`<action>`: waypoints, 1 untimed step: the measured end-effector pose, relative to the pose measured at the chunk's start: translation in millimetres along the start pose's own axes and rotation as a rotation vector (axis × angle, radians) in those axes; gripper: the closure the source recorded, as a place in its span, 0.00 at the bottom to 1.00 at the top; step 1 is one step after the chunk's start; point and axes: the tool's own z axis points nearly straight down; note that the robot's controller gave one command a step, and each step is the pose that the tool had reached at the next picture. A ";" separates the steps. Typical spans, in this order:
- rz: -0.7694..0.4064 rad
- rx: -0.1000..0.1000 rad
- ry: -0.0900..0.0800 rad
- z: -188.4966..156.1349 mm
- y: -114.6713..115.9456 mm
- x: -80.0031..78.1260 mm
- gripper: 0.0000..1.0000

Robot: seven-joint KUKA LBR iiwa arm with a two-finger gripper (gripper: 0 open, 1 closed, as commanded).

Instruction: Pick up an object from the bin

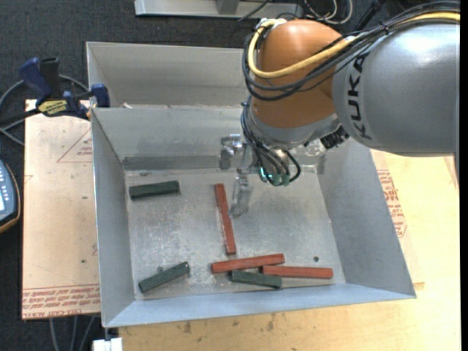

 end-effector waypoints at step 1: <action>-0.508 0.001 -0.001 147.0 -39.9 8.2 0.00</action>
Offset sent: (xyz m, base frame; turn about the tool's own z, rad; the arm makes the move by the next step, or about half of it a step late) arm -0.0079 -0.0395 -0.1442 -0.5113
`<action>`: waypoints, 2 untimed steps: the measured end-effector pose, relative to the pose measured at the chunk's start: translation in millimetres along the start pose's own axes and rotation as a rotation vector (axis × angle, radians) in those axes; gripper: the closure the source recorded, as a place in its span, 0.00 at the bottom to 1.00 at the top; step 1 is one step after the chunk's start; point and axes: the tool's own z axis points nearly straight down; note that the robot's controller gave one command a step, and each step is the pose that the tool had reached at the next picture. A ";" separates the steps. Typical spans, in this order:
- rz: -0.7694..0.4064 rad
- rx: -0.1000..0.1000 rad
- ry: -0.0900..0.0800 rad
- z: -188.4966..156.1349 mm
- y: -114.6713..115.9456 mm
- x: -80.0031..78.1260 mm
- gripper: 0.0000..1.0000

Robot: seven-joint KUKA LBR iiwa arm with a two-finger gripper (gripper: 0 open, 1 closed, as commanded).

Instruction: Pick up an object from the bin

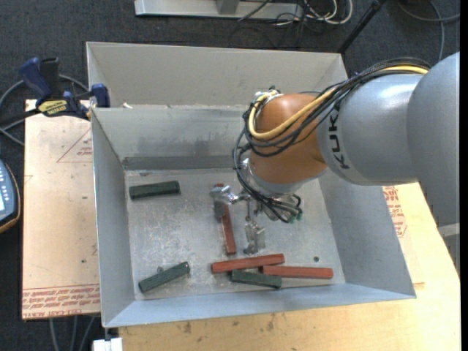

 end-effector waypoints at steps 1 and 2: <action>-0.285 0.005 -0.012 -86.3 28.6 -17.1 0.00; -0.283 0.002 -0.007 -84.1 28.4 -15.8 1.00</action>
Offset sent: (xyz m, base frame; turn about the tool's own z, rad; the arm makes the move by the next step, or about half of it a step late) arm -0.0005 0.0317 0.0842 -0.2865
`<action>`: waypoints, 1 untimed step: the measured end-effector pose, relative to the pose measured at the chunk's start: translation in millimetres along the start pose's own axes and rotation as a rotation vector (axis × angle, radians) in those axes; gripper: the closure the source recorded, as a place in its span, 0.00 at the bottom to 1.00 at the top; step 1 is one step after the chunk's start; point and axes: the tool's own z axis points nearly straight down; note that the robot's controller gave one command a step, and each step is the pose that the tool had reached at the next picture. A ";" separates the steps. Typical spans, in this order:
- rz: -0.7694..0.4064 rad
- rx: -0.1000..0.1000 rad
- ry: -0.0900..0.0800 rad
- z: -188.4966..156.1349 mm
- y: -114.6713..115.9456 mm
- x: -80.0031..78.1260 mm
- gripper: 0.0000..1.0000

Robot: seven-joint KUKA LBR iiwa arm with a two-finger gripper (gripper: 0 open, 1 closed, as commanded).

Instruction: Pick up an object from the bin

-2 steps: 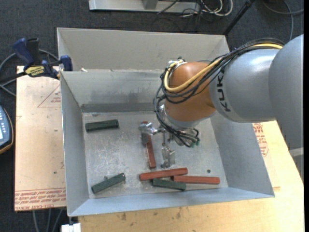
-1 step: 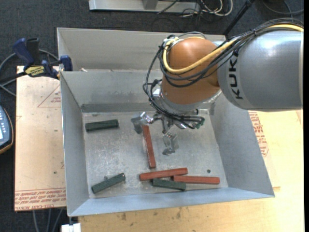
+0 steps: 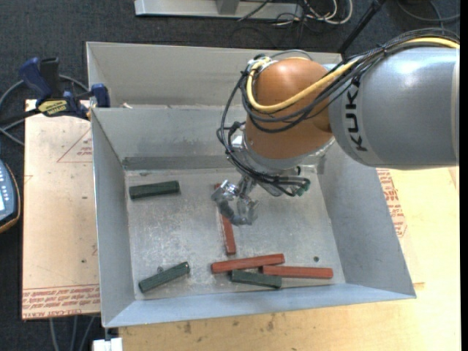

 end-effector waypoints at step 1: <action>0.000 0.000 0.000 0.1 0.0 0.0 0.00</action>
Offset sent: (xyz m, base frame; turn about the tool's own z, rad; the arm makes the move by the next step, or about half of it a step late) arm 0.0000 0.0000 0.0000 0.0000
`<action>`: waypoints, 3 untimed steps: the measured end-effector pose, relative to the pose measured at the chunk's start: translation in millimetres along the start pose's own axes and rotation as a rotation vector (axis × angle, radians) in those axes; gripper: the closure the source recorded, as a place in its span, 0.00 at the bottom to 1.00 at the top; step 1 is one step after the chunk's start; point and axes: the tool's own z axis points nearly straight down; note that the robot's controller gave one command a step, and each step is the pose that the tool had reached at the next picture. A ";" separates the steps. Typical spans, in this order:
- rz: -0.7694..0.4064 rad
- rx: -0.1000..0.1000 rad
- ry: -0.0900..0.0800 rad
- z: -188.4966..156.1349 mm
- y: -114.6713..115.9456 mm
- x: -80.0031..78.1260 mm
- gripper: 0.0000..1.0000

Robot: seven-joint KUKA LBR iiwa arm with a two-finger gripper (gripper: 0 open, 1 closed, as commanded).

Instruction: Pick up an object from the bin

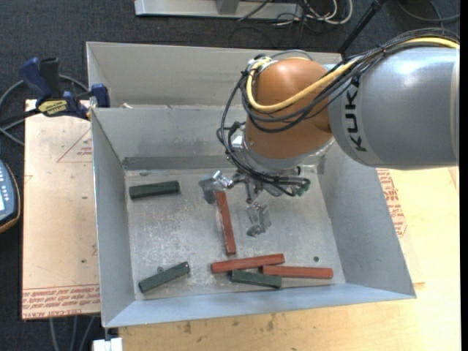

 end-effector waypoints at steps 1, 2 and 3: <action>-0.526 -0.004 0.005 88.6 -38.6 3.6 0.00; -0.526 -0.003 0.001 86.4 -38.1 1.9 1.00; -0.526 -0.003 0.001 86.3 -38.1 1.8 0.00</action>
Offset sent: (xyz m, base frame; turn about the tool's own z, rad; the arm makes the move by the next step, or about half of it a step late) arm 0.0261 -0.0288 -0.0858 -0.5307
